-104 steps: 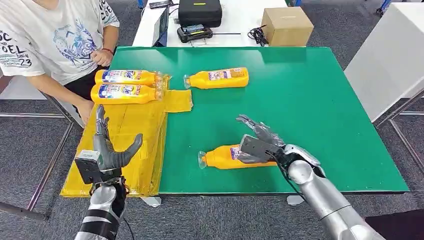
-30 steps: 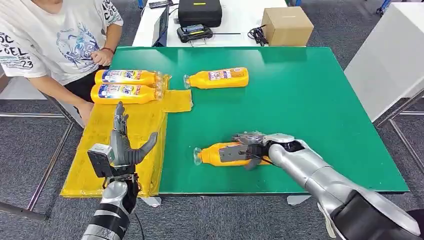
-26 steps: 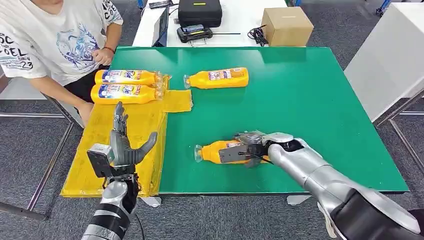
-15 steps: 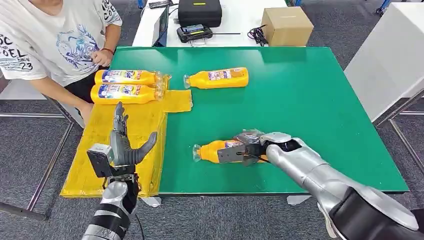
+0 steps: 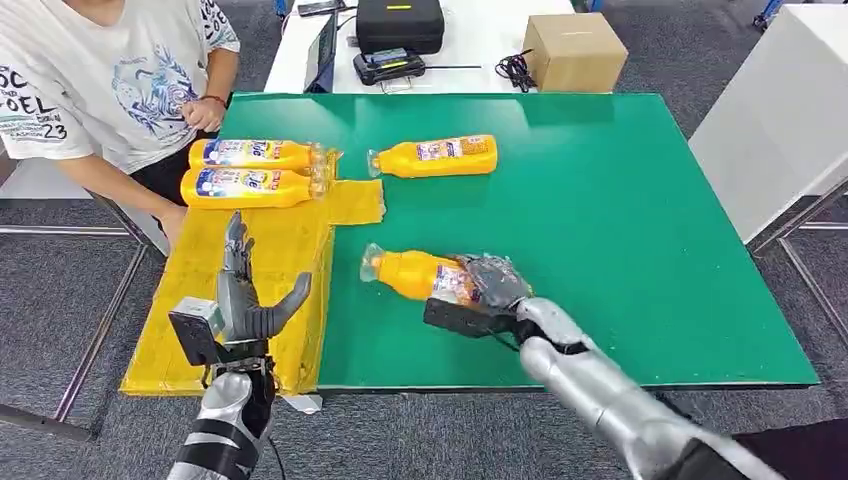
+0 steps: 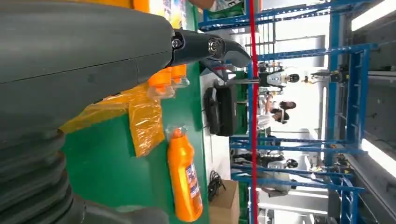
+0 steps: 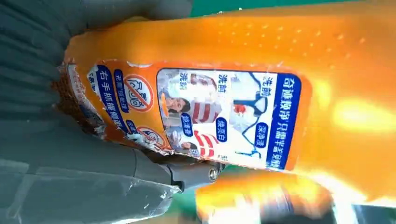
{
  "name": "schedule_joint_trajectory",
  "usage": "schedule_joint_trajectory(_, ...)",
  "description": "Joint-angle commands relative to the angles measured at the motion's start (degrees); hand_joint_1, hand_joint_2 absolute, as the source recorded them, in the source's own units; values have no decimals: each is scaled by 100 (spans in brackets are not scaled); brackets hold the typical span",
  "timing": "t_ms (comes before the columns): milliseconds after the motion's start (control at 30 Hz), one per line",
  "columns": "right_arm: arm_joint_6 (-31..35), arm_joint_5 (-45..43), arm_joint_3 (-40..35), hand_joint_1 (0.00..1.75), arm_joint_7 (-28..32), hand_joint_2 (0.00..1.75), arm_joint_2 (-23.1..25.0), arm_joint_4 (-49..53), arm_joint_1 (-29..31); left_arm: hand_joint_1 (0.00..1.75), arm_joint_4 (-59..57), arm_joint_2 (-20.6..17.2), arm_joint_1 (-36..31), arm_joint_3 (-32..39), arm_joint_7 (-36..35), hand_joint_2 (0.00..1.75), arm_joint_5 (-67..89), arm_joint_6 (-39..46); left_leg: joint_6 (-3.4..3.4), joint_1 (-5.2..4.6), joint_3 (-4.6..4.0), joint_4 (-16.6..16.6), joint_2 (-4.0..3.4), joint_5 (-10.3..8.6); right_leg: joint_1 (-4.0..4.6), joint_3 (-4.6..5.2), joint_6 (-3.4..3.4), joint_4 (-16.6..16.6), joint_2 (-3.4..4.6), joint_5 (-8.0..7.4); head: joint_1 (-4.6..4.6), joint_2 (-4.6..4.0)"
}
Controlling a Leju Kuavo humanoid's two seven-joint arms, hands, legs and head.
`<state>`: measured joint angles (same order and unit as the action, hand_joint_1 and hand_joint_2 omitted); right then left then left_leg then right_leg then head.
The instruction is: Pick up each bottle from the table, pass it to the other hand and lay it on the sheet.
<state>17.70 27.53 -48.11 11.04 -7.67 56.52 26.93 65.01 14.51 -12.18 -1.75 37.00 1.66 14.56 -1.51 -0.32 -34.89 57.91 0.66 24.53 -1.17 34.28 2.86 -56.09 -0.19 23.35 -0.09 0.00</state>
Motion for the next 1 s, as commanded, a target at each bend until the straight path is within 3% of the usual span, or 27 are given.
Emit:
schedule_joint_trajectory(33, 1060, 334, 3509, 175, 840, 175, 1233, 3283, -2181, 0, 584, 52, 335, 61, -422, 175, -300, -255, 15, 9, 4, 8, -6, 19, 9, -2, -18, -10, 3, 19, -4, 0)
schedule_joint_trajectory(100, 1252, 377, 3750, 175, 1131, 175, 1381, 3250, -2304, 0, 511, 28, 306, -61, -504, 175, -389, -333, 11, 13, -3, 10, 35, 16, 13, -6, -16, -7, -31, 24, -2, 0)
schedule_joint_trajectory(300, 1428, 206, 4003, 175, 1682, 175, 1531, 3036, -2436, 0, 405, -20, 244, -284, -672, 175, -612, -564, 5, -3, -13, -3, 25, 4, -3, 10, -13, 4, -24, 6, 2, 0)
schedule_joint_trajectory(567, 877, -55, 4022, 175, 2000, 175, 1712, 1989, -2440, 0, 507, -142, 310, -842, -1027, 175, -1208, -1385, 3, -2, 8, -8, 15, 4, -2, -8, -13, 14, -15, 5, 0, 0)
schedule_joint_trajectory(833, 894, -60, 4013, 175, 2057, 175, 1743, 1924, -2429, 0, 535, -152, 324, -860, -1026, 175, -1207, -1383, 0, -3, 0, -5, 11, 3, -4, 0, -10, 10, -10, 3, 0, 0)
schedule_joint_trajectory(1000, 287, -34, 3591, 175, 2086, 175, 1939, 1013, -2227, 0, 514, -180, 297, -1173, -1132, 175, -1198, -1699, 6, 5, 19, -6, -1, 10, 5, -20, -18, 17, 0, 4, 0, 0)
